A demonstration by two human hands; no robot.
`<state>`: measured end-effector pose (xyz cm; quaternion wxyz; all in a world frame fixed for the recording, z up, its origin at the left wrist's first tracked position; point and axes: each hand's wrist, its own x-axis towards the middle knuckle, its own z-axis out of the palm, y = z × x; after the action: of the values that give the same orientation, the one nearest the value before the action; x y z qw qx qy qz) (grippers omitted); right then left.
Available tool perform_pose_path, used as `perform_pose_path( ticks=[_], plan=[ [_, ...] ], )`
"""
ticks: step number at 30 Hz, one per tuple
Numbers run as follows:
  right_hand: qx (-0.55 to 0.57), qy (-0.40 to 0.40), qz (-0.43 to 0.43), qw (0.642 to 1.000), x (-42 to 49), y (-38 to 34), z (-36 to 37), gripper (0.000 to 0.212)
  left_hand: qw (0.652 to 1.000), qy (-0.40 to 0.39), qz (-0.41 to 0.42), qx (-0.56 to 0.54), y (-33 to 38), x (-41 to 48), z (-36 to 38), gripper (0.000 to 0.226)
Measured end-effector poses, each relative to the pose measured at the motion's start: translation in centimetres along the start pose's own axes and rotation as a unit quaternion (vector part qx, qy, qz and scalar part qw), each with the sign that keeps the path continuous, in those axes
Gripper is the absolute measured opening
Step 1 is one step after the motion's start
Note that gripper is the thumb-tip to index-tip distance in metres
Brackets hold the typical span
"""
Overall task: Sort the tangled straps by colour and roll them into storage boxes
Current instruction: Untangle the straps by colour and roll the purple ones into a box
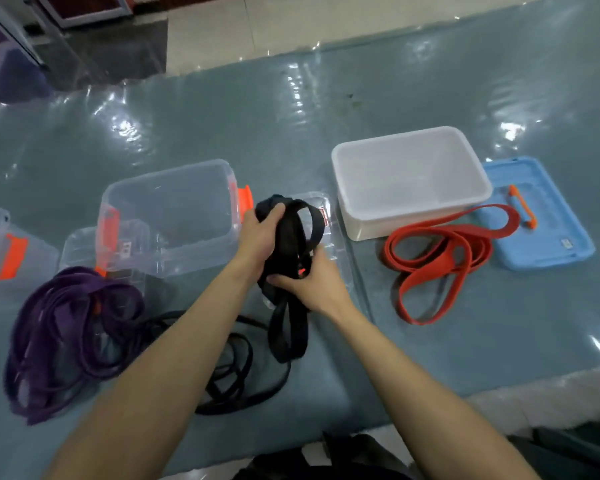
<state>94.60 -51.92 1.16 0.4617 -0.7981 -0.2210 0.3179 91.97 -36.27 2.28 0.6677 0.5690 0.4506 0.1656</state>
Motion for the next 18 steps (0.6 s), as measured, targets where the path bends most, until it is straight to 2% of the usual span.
perform_pose_path(
  ticks=[2,4,6,8,10,14,16,18],
  plan=[
    [0.0,0.024,-0.007,1.0,1.3,0.1,-0.2,0.096,0.999,0.012,0.001,0.051,0.1,1.3,-0.4,0.053],
    [-0.066,0.035,0.008,0.997,1.9,1.6,0.1,0.112,0.983,-0.013,0.019,0.182,-1.0,1.5,-1.2,0.074],
    [-0.178,0.049,0.02,0.983,1.4,3.9,0.9,0.108,0.942,-0.051,0.061,0.325,-3.1,0.4,-2.2,0.096],
    [-0.214,0.061,0.001,0.975,0.8,6.0,1.6,0.094,0.91,-0.06,0.11,0.396,-5.2,-1.0,-3.0,0.102],
    [-0.205,0.062,-0.009,0.977,0.9,6.6,2.1,0.092,0.895,-0.056,0.11,0.428,-6.6,-1.8,-3.5,0.087],
    [-0.22,0.073,-0.032,0.972,1.9,5.6,2.9,0.08,0.879,-0.038,0.149,0.452,-7.1,-2.4,-4.1,0.031],
    [-0.246,0.025,-0.057,0.967,2.1,5.2,3.4,0.076,0.879,-0.017,0.156,0.45,-6.9,-2.6,-4.6,0.025],
    [-0.306,-0.038,-0.078,0.948,2.2,5.0,3.6,0.074,0.868,-0.035,0.146,0.473,-7.1,-3.0,-5.3,0.025]
  ],
)
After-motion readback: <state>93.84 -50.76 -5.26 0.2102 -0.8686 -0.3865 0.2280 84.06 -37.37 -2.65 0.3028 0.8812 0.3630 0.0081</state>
